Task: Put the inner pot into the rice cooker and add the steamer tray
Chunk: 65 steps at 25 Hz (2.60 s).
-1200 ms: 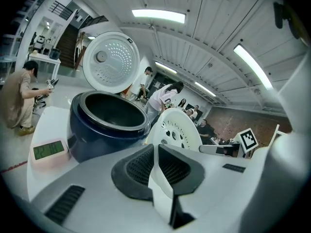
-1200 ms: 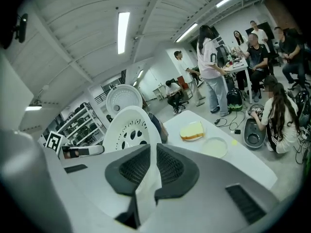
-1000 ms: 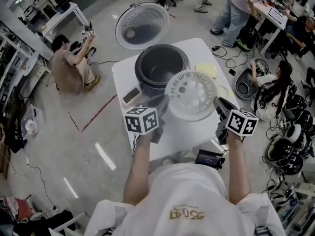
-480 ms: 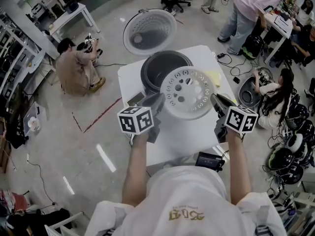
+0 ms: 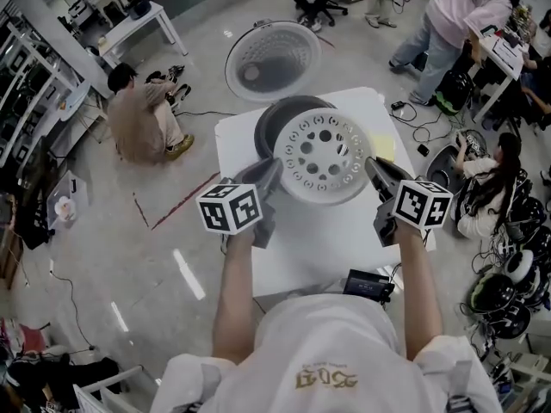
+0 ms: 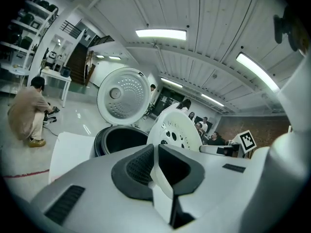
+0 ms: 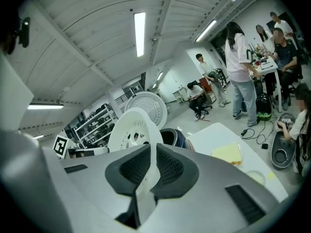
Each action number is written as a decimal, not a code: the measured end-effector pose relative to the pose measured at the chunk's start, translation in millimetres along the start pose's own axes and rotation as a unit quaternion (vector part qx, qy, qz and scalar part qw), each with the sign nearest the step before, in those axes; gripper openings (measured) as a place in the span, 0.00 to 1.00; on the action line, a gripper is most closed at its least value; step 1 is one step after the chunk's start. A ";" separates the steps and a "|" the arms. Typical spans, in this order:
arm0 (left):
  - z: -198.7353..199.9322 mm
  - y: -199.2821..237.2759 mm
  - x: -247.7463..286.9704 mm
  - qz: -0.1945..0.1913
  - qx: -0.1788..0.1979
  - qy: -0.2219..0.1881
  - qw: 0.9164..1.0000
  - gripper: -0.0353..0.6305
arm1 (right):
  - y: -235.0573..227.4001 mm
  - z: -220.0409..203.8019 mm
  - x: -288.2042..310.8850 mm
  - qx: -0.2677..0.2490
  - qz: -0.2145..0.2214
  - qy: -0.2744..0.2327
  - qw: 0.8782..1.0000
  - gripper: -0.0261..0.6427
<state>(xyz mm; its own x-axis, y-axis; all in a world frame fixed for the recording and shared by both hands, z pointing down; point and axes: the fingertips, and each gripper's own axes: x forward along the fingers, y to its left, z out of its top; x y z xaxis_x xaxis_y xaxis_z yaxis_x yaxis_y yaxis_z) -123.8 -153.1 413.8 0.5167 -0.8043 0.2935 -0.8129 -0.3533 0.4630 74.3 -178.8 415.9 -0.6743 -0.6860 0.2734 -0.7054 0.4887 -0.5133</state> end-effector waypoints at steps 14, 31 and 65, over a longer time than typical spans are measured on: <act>23.5 31.6 2.1 0.045 -0.010 -0.028 0.999 0.12 | 7.4 21.8 48.8 -0.018 0.051 0.013 0.998 0.11; 37.5 78.0 45.4 0.101 -0.037 -0.033 0.994 0.12 | -26.4 37.7 125.6 -0.004 0.091 0.051 0.995 0.11; 8.8 121.8 69.8 0.171 -0.012 0.025 0.985 0.18 | -47.3 9.8 177.5 -0.110 0.060 0.080 0.989 0.18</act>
<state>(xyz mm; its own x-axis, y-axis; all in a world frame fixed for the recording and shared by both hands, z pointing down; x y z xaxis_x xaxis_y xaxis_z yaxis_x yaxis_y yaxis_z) -189.1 -256.5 483.3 0.2267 -0.8491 0.4771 -0.9353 -0.0532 0.3498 -9.9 -329.0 480.7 -0.7691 -0.5311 0.3556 -0.6374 0.6787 -0.3648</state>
